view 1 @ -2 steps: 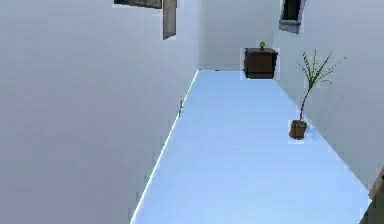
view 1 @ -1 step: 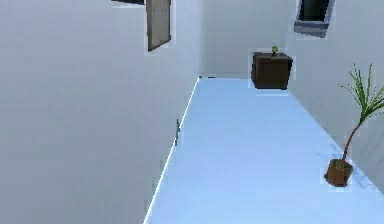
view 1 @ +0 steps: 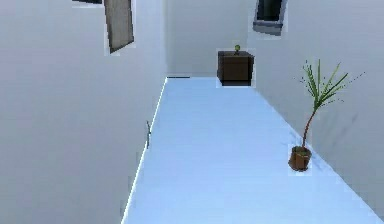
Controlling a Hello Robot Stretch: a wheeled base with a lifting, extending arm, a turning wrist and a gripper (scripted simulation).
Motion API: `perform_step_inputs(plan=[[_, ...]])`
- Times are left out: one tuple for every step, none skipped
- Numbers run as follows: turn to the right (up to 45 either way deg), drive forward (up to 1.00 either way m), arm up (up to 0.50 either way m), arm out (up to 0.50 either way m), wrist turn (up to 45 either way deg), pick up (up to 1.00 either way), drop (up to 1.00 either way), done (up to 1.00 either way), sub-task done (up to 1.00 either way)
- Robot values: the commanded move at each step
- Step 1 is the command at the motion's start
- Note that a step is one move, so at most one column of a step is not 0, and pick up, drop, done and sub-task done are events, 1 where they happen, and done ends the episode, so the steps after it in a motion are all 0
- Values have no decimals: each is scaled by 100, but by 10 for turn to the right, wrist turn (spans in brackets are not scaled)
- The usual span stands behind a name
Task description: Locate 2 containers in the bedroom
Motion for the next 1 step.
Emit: perform_step_inputs(plan=[[0, 100, 0, 0, 0, 0, 0, 0, 0]])
